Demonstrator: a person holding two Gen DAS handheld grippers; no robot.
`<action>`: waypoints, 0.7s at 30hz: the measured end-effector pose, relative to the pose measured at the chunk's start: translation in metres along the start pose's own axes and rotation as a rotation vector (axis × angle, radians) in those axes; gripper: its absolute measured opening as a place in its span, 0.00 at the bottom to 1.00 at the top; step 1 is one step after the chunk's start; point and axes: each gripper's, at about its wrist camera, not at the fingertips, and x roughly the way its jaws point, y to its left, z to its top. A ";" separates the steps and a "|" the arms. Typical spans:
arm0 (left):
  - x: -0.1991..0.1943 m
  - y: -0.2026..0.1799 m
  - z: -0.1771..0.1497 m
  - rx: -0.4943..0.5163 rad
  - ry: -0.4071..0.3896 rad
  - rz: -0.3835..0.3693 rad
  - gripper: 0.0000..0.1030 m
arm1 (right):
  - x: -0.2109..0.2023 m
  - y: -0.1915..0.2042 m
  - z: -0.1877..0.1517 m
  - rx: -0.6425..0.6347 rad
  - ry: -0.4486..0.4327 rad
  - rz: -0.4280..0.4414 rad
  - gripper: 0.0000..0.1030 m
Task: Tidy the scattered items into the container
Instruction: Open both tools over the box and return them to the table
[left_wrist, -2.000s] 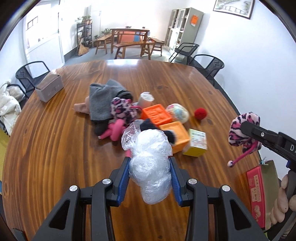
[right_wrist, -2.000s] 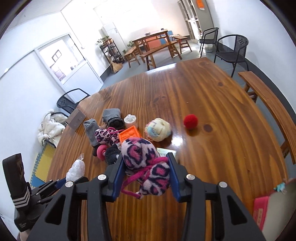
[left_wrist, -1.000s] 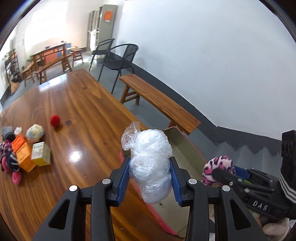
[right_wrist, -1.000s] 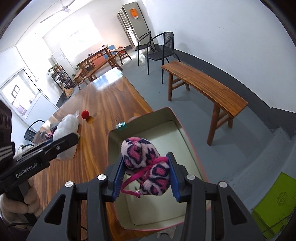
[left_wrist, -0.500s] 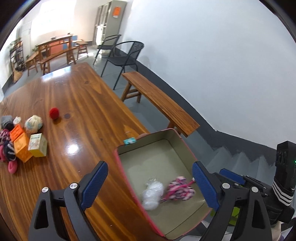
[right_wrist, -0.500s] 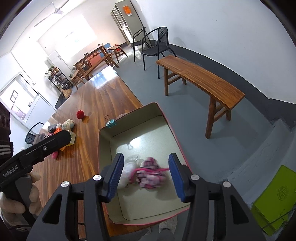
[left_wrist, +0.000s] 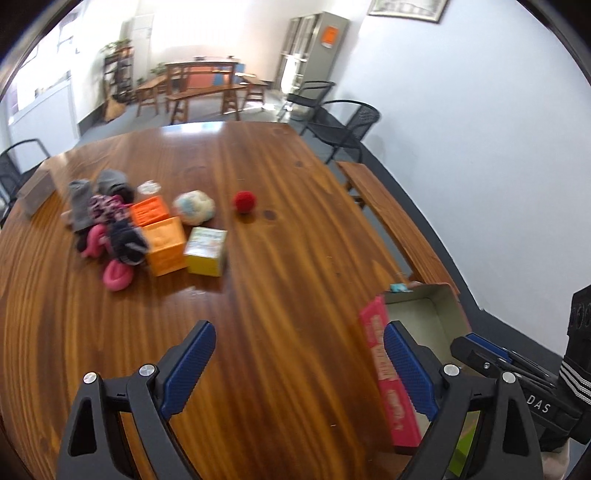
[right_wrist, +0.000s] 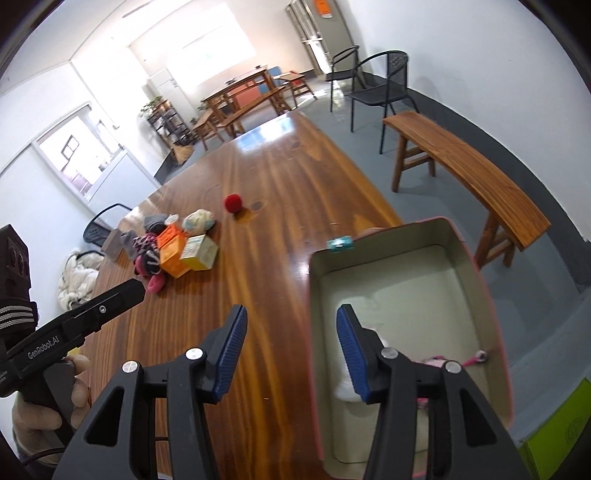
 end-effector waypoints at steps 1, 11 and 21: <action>-0.002 0.010 0.000 -0.021 -0.002 0.010 0.91 | 0.003 0.007 0.000 -0.008 0.005 0.006 0.53; -0.029 0.117 -0.003 -0.201 -0.029 0.146 0.91 | 0.045 0.075 0.000 -0.080 0.076 0.054 0.63; -0.038 0.185 0.010 -0.277 -0.041 0.233 0.91 | 0.083 0.125 0.008 -0.108 0.113 0.065 0.69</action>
